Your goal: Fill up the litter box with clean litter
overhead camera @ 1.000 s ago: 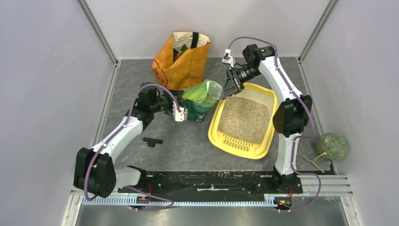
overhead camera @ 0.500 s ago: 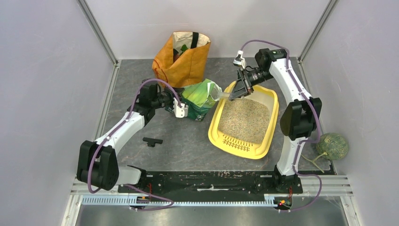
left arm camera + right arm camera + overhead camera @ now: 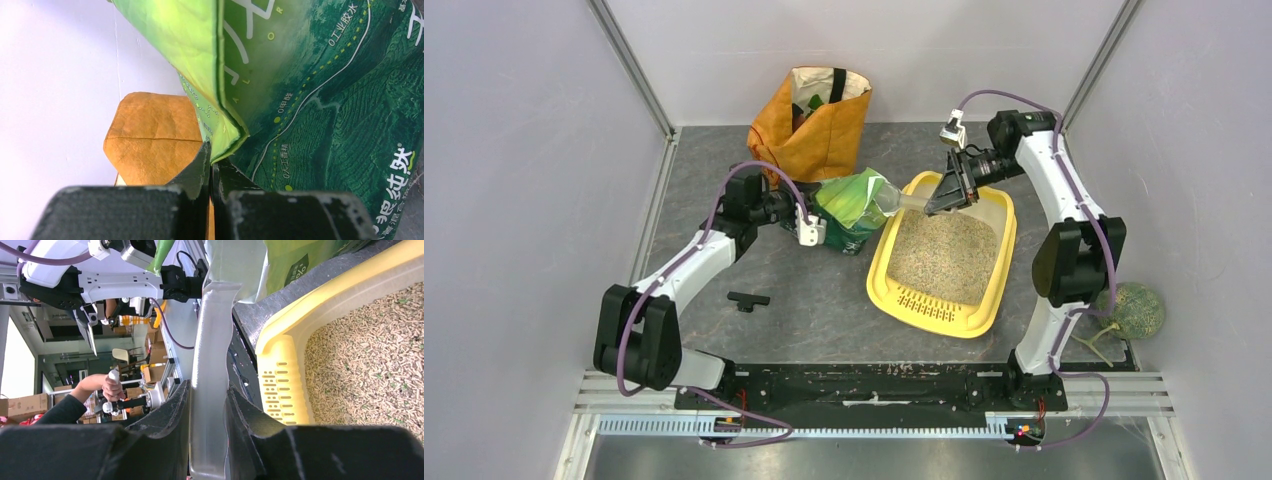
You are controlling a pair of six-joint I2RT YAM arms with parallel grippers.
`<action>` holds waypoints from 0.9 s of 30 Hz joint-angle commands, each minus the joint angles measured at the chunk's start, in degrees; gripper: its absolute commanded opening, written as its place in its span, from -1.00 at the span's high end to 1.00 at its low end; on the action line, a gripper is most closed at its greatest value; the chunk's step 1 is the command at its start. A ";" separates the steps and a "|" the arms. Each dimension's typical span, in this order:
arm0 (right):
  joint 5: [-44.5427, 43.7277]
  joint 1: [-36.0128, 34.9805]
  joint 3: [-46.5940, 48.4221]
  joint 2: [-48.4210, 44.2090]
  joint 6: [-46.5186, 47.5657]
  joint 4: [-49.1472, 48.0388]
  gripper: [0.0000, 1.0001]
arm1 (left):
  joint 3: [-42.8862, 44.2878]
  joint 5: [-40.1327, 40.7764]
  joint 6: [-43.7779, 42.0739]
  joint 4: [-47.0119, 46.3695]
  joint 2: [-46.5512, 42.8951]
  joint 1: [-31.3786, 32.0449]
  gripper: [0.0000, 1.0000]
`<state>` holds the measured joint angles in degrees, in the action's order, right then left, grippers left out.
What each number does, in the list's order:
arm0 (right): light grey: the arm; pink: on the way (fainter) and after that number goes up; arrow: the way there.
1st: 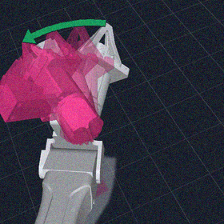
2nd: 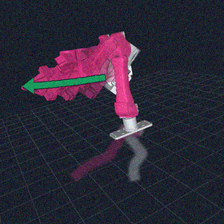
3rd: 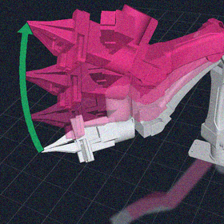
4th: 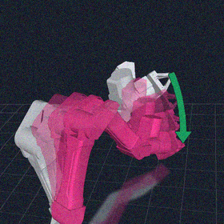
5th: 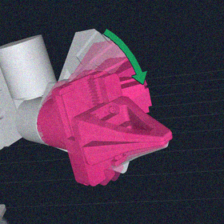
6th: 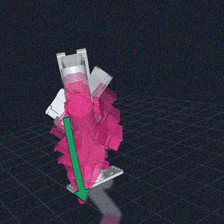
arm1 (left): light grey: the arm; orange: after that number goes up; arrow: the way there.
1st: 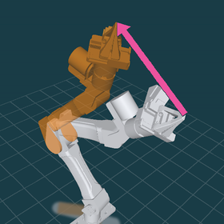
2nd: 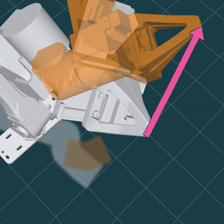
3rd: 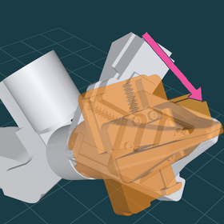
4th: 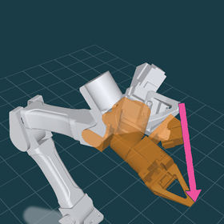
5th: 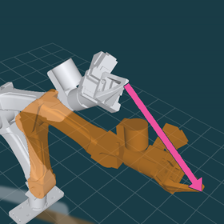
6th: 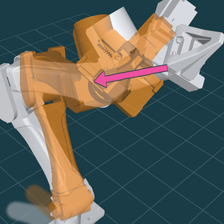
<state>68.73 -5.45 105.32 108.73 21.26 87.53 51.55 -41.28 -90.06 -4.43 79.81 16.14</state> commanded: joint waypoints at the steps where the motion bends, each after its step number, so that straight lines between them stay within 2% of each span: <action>1: 5.00 1.31 -0.70 -4.68 1.74 4.29 1.00 | 4.41 0.06 -1.17 -7.29 0.17 -0.68 0.96; 6: 4.38 2.12 -0.35 -5.44 1.00 4.43 1.00 | 4.96 -0.23 -1.86 -6.94 0.45 -0.67 0.96; 10: -1.27 1.67 -0.24 -6.19 -11.01 -3.67 1.00 | 5.15 -1.58 -2.03 -7.18 -0.14 -0.50 0.96; 13: -6.63 -0.73 2.90 -5.52 -16.37 -6.40 1.00 | 4.79 -2.06 -2.31 -7.18 -0.70 -0.41 0.96; 17: -12.11 -3.75 6.38 -4.22 -19.24 -7.58 1.00 | 4.39 -2.21 -2.16 -7.18 -1.53 -0.41 0.96; 23: -22.22 -3.85 10.62 -1.55 -21.17 -9.26 1.00 | 4.09 -3.09 -1.96 -7.01 -2.95 -0.23 0.96; 27: -25.59 -3.87 13.69 0.44 -24.42 -10.87 1.00 | 3.74 -3.57 -2.13 -6.87 -3.69 -0.15 0.96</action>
<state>49.56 -9.61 114.69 107.22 0.99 79.90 52.77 -42.54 -90.08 -4.36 80.23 16.16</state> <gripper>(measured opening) 0.338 0.040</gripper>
